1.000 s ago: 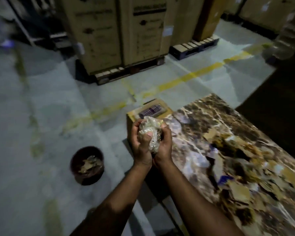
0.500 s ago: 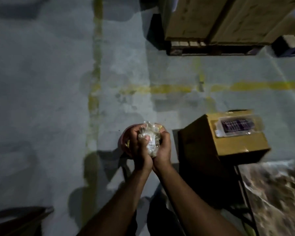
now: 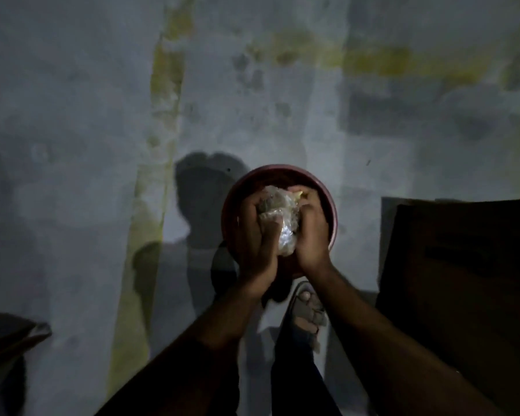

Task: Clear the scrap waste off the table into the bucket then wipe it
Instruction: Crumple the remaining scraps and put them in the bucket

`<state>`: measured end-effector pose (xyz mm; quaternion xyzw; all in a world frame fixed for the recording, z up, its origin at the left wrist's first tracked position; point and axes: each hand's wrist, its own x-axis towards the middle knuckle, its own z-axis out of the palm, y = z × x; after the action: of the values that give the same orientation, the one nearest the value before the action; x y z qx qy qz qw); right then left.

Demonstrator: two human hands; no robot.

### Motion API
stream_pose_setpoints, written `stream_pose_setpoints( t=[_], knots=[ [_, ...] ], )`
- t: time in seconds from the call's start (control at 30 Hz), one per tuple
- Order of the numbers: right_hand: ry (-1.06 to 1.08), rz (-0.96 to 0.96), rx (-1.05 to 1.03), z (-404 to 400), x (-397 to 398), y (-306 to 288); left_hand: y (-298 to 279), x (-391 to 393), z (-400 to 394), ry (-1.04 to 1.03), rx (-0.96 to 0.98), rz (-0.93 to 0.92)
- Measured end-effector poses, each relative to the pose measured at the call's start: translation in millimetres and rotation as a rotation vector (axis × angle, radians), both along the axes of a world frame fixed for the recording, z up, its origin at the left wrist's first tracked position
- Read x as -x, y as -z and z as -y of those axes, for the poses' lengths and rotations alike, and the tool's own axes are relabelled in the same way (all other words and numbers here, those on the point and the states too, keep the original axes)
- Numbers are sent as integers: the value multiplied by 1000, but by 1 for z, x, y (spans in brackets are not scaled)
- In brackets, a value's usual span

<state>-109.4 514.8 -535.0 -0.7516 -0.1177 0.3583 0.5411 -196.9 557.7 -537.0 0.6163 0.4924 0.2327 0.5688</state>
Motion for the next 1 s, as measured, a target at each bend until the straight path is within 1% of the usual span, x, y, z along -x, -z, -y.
stream_pose_setpoints(
  t=[0.07,0.17,0.27,0.37,0.47,0.57,0.63,0.73,0.87,0.93,1.0],
  knots=[
    [-111,58,51,6,-18,39,28,-1,-7,90,0,-17],
    [-348,126,149,15,-38,62,68,5,-20,280,-69,-82],
    [-541,241,236,23,-50,69,86,20,-35,397,-204,-268],
    [-606,342,263,34,-53,71,84,33,-40,443,-309,-400],
    [-689,424,352,36,-48,76,89,35,-39,596,-473,-581],
    [-877,555,474,24,-39,96,111,30,-34,779,-600,-737],
    [-999,665,545,17,-31,123,135,28,-32,855,-675,-795],
    [-1106,737,673,14,-24,161,169,23,-30,906,-646,-829],
    [-1169,666,795,14,-23,201,201,8,-28,946,-580,-876],
    [-1176,622,836,9,-28,208,206,-4,-32,1021,-591,-944],
    [-1172,642,850,6,-30,207,204,-10,-36,1041,-617,-977]
  ],
)
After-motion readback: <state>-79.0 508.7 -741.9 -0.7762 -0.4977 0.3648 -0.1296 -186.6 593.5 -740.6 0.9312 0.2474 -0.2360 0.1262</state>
